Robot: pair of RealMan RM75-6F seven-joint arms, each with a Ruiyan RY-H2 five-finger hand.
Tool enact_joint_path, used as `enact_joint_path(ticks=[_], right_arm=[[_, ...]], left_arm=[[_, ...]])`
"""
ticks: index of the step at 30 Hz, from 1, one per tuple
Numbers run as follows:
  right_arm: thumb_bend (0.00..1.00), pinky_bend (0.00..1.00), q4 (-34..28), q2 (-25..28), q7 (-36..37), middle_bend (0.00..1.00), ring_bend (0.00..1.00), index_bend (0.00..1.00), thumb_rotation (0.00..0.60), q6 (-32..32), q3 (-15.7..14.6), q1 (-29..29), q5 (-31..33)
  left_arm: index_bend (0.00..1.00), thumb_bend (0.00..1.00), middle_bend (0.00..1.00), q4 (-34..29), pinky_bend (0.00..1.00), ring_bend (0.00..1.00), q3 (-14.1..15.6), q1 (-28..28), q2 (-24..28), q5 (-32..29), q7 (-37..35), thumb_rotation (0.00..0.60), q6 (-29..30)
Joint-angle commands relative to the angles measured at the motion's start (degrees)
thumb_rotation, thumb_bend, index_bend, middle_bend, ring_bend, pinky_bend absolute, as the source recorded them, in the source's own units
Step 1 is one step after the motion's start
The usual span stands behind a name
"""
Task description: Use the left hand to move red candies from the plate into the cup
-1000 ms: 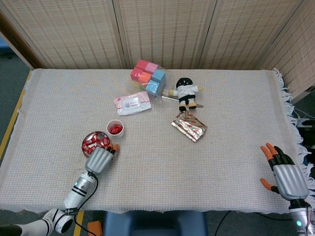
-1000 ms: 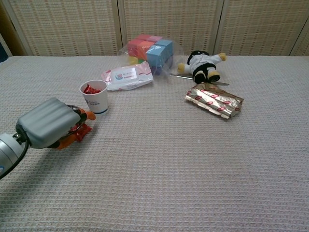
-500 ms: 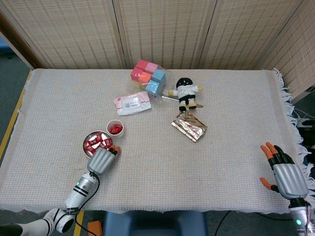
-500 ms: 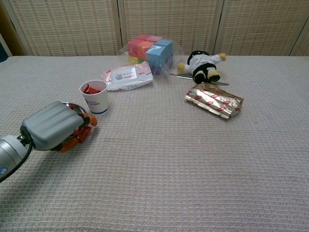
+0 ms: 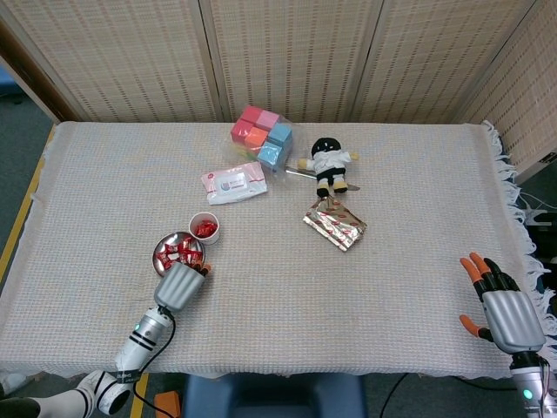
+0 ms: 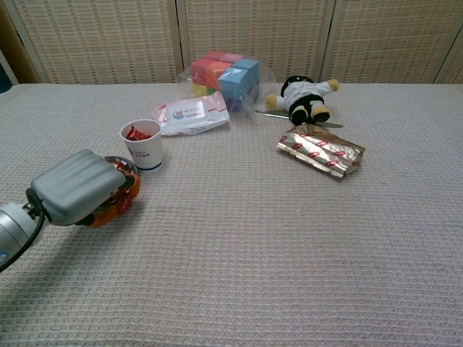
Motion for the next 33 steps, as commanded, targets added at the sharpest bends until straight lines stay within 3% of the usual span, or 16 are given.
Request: enact_joint_path(ticks=[1,12,20,26,33], right_arm=[[0.14,0.2,0.0,0.0,-0.1,0.0,0.0,0.0,0.6,-0.1,0.0,0.0,0.0],[0.14,0.2,-0.1,0.0,-0.1,0.0,0.0,0.0,0.6,0.1,0.0,-0.1,-0.1],[0.14,0.2,0.0,0.0,0.0,0.0,0.0,0.0,0.6,0.2,0.0,-0.1,-0.1],[0.14,0.2,-0.3,-0.5,-1.3,0.0,0.0,0.0,0.6,0.4,-0.1,-0.2,-0.3],[0.14,0.21,-0.2,-0.6,-1.6,0.0,0.0,0.0,0.6,0.7,0.2,-0.4,0.3]], left_arm=[[0.46,0.43,0.51,-0.9,1.0,0.76,-0.2,0.2,0.4,0.1,-1.1,0.6,0.6],[0.46,0.43,0.51,-13.3,1.0,0.76,-1.8,0.7,6.6,-3.1,-8.8,0.6,-1.9],[0.45,0.43,0.49,-19.4,1.0,0.76,-7.6,-1.5,11.3,-5.3,-12.1,0.6,-1.4],[0.44,0.43,0.47,-15.2,1.0,0.76,-12.4,-6.6,9.9,-8.8,-12.9,0.6,-6.2],[0.43,0.43,0.46,-8.0,1.0,0.77,-13.6,-10.6,5.5,-9.6,-11.5,0.6,-7.7]])
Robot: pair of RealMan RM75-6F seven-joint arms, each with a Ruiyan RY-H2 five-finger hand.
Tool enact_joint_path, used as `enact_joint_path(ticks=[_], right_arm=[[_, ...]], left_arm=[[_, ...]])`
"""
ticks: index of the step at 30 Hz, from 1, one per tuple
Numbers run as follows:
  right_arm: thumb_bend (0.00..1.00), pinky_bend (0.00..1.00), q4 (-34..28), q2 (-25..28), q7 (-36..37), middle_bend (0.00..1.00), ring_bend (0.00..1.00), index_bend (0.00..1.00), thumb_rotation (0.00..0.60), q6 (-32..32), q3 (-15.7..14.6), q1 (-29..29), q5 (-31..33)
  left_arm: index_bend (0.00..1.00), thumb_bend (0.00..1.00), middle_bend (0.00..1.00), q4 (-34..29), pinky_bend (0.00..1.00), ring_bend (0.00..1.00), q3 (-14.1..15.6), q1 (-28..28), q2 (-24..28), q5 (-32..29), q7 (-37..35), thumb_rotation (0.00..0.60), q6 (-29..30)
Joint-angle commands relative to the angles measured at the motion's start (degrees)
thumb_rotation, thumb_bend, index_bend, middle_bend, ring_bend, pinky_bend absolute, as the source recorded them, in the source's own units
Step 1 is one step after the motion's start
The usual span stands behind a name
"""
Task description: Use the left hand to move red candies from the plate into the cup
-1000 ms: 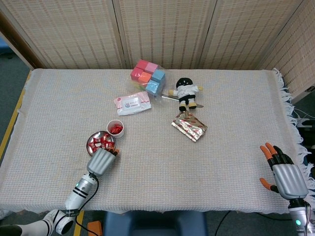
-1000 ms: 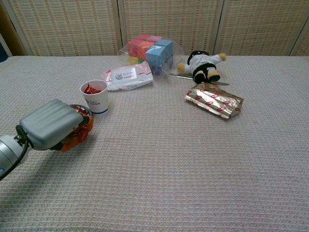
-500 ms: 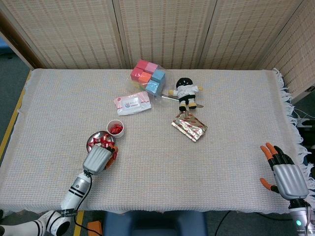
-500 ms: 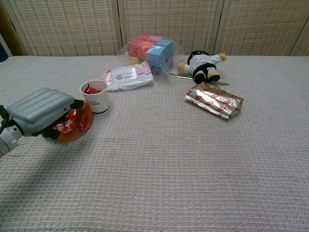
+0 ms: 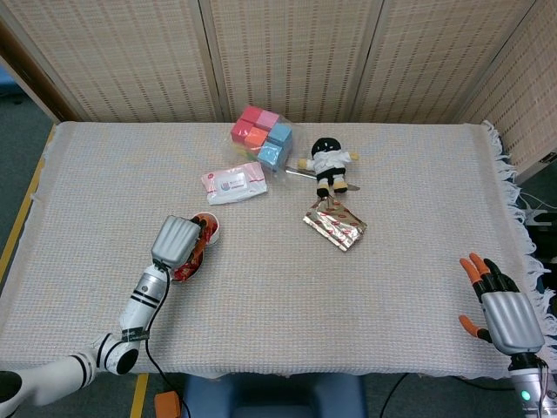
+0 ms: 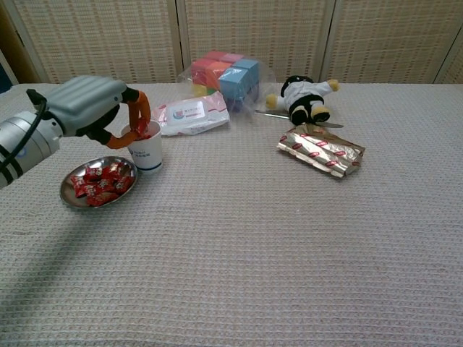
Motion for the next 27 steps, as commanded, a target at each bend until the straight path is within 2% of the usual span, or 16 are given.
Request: enact_joint_path(ticks=[1,10,18,23,27], right_arm=[[0.14,0.21,0.0,0.1,0.1,0.0,0.0,0.0,0.6,0.0,0.1,0.0,0.1],[0.14,0.21,0.0,0.4,0.6,0.0,0.0,0.0,0.6,0.7,-0.1,-0.4,-0.6],[0.14,0.21,0.0,0.4,0.5,0.0,0.0,0.0,0.6,0.9,0.0,-0.5,-0.5],[0.14,0.21,0.0,0.3,0.3,0.0,0.0,0.0,0.6,0.5,0.0,-0.4,-0.4],[0.14,0.21,-0.1,0.4,0.5,0.0,0.0,0.0,0.6,0.6,0.0,-0.4,-0.5]], left_arm=[[0.43,0.43,0.46,3.3,1.0,0.76,-0.8,-2.0,-2.4,-0.5,0.7,0.6,-0.3],[0.38,0.43,0.39,7.0,1.0,0.77,-1.2,-3.8,-2.6,-2.9,2.4,0.6,-2.7],[0.28,0.43,0.25,5.1,1.0,0.76,-0.3,-3.8,-0.5,-4.8,4.2,0.6,-4.7],[0.26,0.43,0.24,2.2,1.0,0.76,0.0,-3.3,0.9,-4.4,4.0,0.6,-2.7],[0.26,0.43,0.24,-3.2,1.0,0.76,1.4,-0.7,3.6,-1.9,1.6,0.6,2.4]])
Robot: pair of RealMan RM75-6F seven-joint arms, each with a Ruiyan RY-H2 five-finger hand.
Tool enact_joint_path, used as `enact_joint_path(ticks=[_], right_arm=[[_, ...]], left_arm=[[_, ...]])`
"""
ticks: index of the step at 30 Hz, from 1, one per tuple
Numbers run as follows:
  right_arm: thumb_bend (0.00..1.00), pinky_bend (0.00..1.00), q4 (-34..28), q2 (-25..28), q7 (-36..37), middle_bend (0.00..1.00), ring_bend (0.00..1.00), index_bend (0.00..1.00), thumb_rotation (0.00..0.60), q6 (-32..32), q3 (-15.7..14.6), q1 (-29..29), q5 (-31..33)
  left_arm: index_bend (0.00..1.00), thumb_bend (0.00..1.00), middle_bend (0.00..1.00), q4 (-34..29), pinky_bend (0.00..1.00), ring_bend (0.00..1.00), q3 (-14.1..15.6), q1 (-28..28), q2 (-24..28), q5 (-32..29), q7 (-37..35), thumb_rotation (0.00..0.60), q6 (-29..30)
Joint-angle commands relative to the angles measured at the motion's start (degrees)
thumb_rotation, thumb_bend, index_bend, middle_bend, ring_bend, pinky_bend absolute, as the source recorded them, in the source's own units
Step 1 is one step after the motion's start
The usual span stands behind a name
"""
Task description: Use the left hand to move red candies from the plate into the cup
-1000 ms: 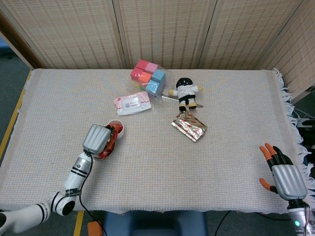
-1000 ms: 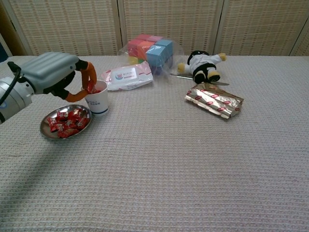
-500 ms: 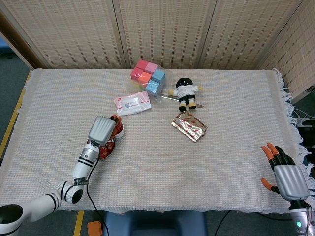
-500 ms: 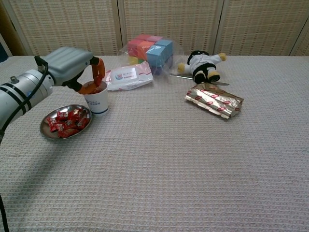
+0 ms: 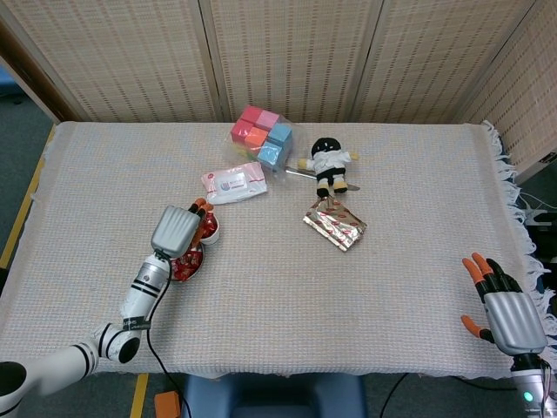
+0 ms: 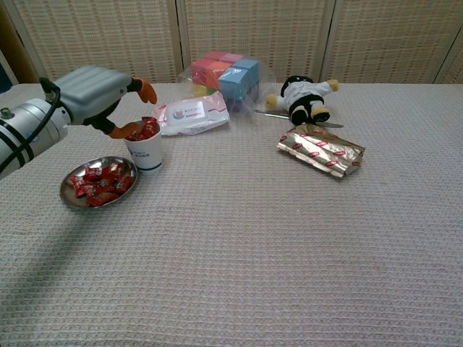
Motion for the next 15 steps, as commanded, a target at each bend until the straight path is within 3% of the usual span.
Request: enact_joint_path(ticks=[1,4,9,15], right_arm=[[0.14,0.21,0.0,0.1,0.2,0.0,0.0,0.0,0.6,0.0,0.0,0.0,-0.1],[0.14,0.21,-0.1,0.2,0.3,0.0,0.0,0.0,0.6,0.1,-0.1,-0.1,-0.4],[0.14,0.21,-0.2,0.2,0.4,0.0,0.0,0.0,0.6,0.1,-0.4,-0.1,-1.2],[0.14,0.21,-0.4,0.1,0.3,0.0,0.0,0.0,0.6,0.2,-0.9,-0.1,-2.2]], left_arm=[[0.25,0.43,0.24,-5.4,1.0,0.76,1.8,3.1,3.0,2.5,-2.8,0.6,4.7],[0.24,0.43,0.24,-9.6,1.0,0.76,4.8,6.7,6.0,4.6,-5.1,0.6,8.3],[0.24,0.42,0.29,-11.5,1.0,0.76,9.8,12.0,8.6,7.5,-6.9,0.6,12.8],[0.25,0.42,0.31,-7.4,1.0,0.76,12.0,13.7,6.8,6.5,-6.3,0.6,10.2]])
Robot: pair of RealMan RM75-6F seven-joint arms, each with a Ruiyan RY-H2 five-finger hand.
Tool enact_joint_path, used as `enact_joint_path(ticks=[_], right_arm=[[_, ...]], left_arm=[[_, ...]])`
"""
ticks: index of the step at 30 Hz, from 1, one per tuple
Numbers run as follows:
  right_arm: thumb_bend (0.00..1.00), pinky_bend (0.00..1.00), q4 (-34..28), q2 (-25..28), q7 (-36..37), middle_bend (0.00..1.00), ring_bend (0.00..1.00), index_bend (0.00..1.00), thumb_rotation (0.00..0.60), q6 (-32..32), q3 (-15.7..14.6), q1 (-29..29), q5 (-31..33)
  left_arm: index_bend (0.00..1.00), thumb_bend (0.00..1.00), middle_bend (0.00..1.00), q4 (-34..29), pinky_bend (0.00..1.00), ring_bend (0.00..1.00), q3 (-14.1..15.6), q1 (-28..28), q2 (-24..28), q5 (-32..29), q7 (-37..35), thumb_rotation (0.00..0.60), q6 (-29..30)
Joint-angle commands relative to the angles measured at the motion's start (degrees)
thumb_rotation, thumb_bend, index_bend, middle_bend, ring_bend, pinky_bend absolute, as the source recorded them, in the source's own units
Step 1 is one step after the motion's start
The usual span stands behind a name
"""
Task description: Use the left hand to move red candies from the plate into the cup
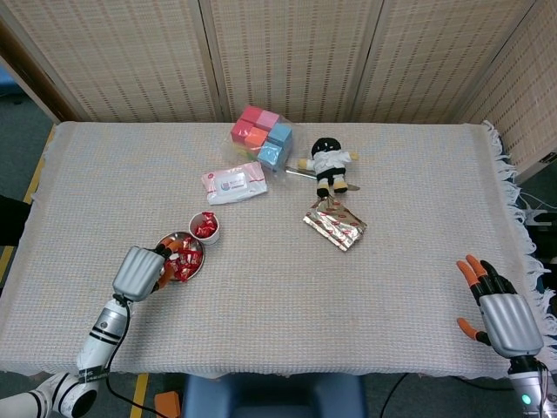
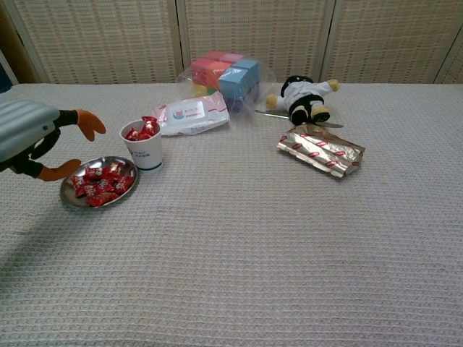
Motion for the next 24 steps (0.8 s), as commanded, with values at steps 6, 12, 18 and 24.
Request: enact_joint_path(ticks=[6,12,18,24], right_arm=[[0.14,0.21,0.1,0.2,0.4,0.0,0.0,0.0,0.6,0.3,-0.2,-0.2,-0.5],[0.14,0.21,0.1,0.2,0.4,0.0,0.0,0.0,0.6,0.1,-0.1,-0.1,-0.2],[0.14,0.21,0.0,0.3,0.6,0.0,0.0,0.0,0.6,0.4,-0.1,-0.3,-0.2],[0.14,0.21,0.1,0.3,0.6,0.0,0.0,0.0,0.6,-0.1,-0.1,-0.1,-0.1]], left_arm=[[0.24,0.41,0.31,6.6,1.0,0.76,0.7,0.4,-4.0,-3.1,1.0,0.6,-6.2],[0.24,0.41,0.3,11.0,1.0,0.76,0.4,-0.2,-7.4,-3.1,1.6,0.6,-7.9],[0.23,0.41,0.29,12.7,1.0,0.76,-0.2,-0.7,-9.1,-2.8,1.8,0.6,-8.2],[0.23,0.42,0.29,12.8,1.0,0.76,-0.7,-0.9,-9.8,-2.3,1.9,0.6,-7.8]])
